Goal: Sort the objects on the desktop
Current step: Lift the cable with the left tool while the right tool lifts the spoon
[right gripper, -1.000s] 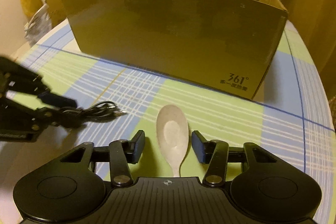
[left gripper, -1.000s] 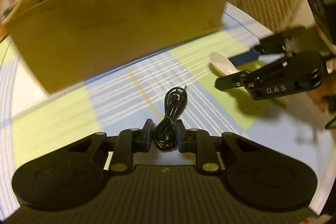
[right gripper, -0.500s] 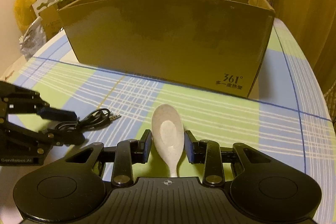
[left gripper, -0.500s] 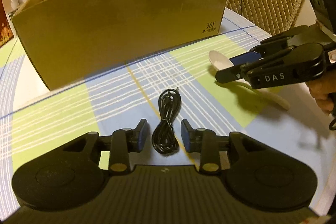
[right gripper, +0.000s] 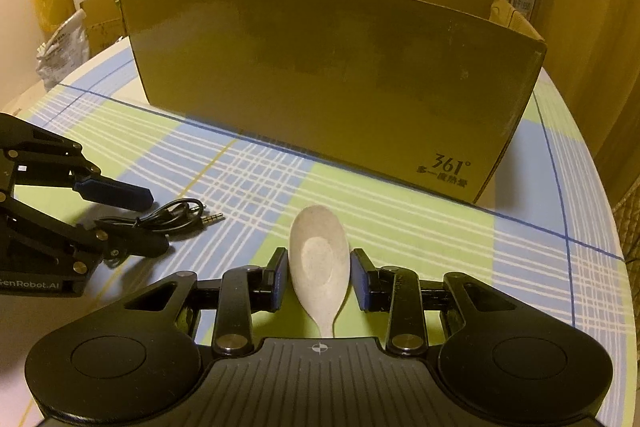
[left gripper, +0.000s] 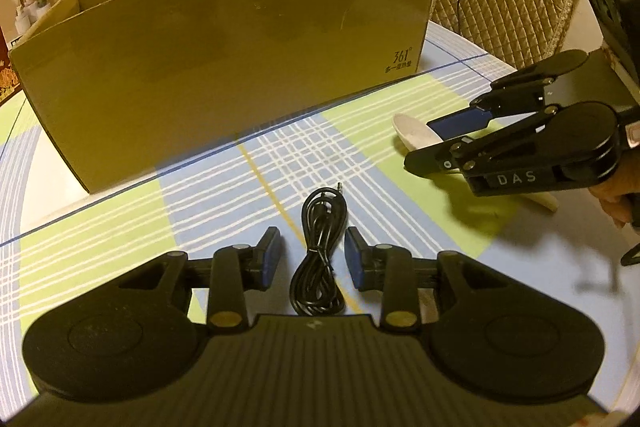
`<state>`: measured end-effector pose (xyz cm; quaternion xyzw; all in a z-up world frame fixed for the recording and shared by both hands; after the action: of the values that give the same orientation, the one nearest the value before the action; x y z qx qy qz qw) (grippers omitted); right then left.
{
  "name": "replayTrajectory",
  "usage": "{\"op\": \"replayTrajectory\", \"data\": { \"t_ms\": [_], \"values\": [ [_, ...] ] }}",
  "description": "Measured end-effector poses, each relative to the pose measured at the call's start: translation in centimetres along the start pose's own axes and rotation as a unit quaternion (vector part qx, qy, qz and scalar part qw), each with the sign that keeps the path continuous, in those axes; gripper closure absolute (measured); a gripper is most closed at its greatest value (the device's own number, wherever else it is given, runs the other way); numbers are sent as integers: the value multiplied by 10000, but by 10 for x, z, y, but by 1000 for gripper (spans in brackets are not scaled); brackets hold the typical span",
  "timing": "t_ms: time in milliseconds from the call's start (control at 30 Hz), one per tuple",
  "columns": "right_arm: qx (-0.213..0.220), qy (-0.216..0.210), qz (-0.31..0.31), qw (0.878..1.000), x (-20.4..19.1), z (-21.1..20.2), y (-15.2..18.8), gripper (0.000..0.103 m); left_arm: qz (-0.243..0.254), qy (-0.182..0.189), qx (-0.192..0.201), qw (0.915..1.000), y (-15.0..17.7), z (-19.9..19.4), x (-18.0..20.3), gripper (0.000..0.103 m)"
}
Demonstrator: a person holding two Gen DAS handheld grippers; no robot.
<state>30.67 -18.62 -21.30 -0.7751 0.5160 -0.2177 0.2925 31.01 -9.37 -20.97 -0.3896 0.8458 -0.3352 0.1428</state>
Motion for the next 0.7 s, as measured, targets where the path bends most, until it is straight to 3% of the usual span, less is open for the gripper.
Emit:
{"op": "replayTrajectory", "data": {
  "t_ms": [67, 167, 700],
  "values": [
    [7, -9, 1, 10000, 1, 0, 0, 72, -37, 11, 0, 10000, 0, 0, 0, 75],
    [20, -10, 8, 10000, 1, 0, -1, 72, -57, 44, 4, 10000, 0, -1, 1, 88],
    [86, 60, -105, 9999, -1, 3, -4, 70, -388, -66, 122, 9991, -3, -8, -5, 89]
  ]
}}
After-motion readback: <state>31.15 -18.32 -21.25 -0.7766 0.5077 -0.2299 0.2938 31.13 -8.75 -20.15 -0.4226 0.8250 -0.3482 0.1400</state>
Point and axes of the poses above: each gripper's, at about its wrist camera, not at the fingertips, and z roughly the way its jaws point, x to its right, y to its underside, the point moved 9 cm from there along z, roughly the way its jaws point, and after that the axes turned 1 degree about y, right-handed, at the moved point
